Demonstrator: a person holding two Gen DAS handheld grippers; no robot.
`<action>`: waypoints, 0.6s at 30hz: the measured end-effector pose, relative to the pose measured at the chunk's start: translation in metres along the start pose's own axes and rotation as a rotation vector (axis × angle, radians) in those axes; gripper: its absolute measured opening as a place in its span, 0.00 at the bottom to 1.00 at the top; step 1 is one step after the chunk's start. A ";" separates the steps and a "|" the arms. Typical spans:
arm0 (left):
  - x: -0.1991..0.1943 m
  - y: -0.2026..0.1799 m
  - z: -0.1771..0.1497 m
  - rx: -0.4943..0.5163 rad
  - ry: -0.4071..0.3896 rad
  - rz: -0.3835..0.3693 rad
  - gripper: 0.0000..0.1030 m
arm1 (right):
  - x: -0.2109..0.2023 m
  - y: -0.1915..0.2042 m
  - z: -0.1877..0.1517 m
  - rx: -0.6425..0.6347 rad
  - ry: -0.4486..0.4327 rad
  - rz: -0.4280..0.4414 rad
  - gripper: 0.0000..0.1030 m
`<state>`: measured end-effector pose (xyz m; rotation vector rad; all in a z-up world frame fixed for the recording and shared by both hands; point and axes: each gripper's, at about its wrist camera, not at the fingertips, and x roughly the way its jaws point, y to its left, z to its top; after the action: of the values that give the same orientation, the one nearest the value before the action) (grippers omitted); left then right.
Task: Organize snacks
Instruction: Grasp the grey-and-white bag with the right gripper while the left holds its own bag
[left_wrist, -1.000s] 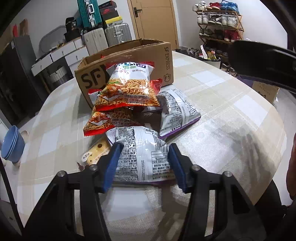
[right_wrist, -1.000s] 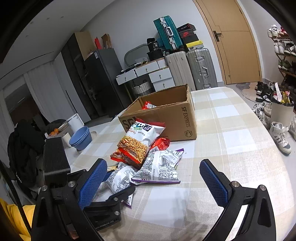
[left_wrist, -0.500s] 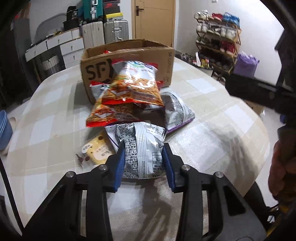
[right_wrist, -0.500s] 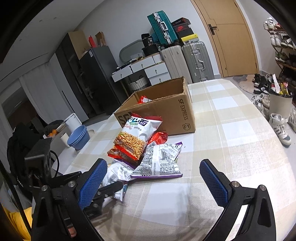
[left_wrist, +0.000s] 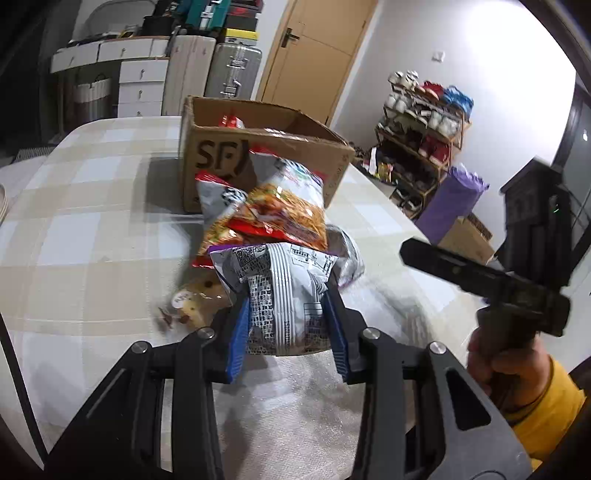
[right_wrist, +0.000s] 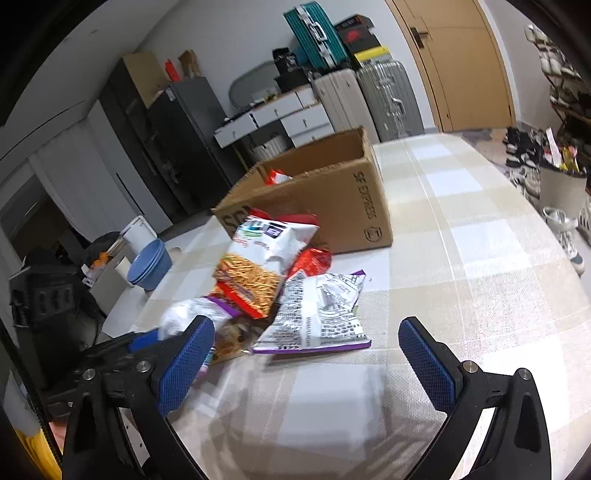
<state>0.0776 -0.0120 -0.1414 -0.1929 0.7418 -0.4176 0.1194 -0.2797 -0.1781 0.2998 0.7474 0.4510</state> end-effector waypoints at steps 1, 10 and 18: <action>-0.002 0.004 0.002 -0.010 -0.007 0.003 0.34 | 0.005 -0.001 0.002 -0.007 0.007 0.009 0.99; -0.022 0.026 0.009 -0.063 -0.034 0.052 0.34 | 0.057 -0.005 0.012 -0.028 0.132 -0.013 0.96; -0.030 0.036 0.006 -0.081 -0.037 0.070 0.34 | 0.078 -0.008 0.007 -0.034 0.197 0.016 0.69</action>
<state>0.0731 0.0330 -0.1296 -0.2495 0.7277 -0.3167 0.1775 -0.2490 -0.2219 0.2314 0.9290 0.5127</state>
